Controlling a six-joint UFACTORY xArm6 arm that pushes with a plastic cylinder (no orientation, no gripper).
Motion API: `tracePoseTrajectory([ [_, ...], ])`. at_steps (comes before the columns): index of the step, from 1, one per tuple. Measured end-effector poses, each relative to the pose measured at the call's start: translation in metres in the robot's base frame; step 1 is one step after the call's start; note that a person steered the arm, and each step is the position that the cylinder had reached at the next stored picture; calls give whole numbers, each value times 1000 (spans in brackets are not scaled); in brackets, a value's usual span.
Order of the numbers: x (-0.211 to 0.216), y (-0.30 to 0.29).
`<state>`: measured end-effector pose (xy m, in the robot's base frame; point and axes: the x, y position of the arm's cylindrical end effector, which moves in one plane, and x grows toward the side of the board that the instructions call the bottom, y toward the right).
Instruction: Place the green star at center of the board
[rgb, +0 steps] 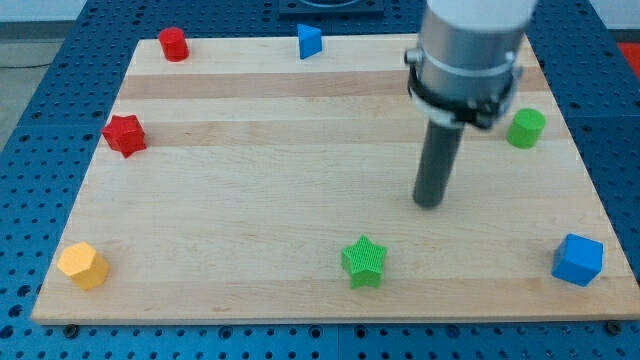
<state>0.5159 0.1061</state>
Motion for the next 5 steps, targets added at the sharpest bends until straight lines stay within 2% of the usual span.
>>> tracePoseTrajectory([
  [1,43,-7],
  [2,99,-42],
  [3,97,-62],
  [5,49,-76],
])
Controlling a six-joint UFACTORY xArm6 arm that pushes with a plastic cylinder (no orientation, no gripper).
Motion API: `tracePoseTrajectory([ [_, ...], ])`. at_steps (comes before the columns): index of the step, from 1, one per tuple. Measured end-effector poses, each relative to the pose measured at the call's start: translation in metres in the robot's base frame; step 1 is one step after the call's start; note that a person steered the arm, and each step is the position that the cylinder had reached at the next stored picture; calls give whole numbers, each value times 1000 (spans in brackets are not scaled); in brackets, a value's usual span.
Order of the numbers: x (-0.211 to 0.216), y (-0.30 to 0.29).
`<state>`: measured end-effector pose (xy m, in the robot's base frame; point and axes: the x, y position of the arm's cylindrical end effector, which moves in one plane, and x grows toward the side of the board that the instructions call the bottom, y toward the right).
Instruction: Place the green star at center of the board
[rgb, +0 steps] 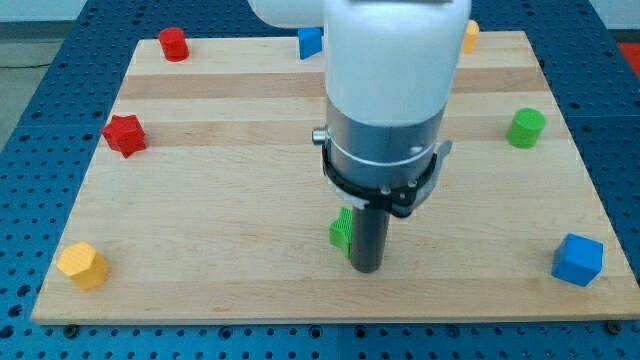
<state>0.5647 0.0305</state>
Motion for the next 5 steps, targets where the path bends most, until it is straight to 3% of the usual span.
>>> tracePoseTrajectory([
  [2,-21,-67],
  [4,-29,22],
  [5,-57,34],
])
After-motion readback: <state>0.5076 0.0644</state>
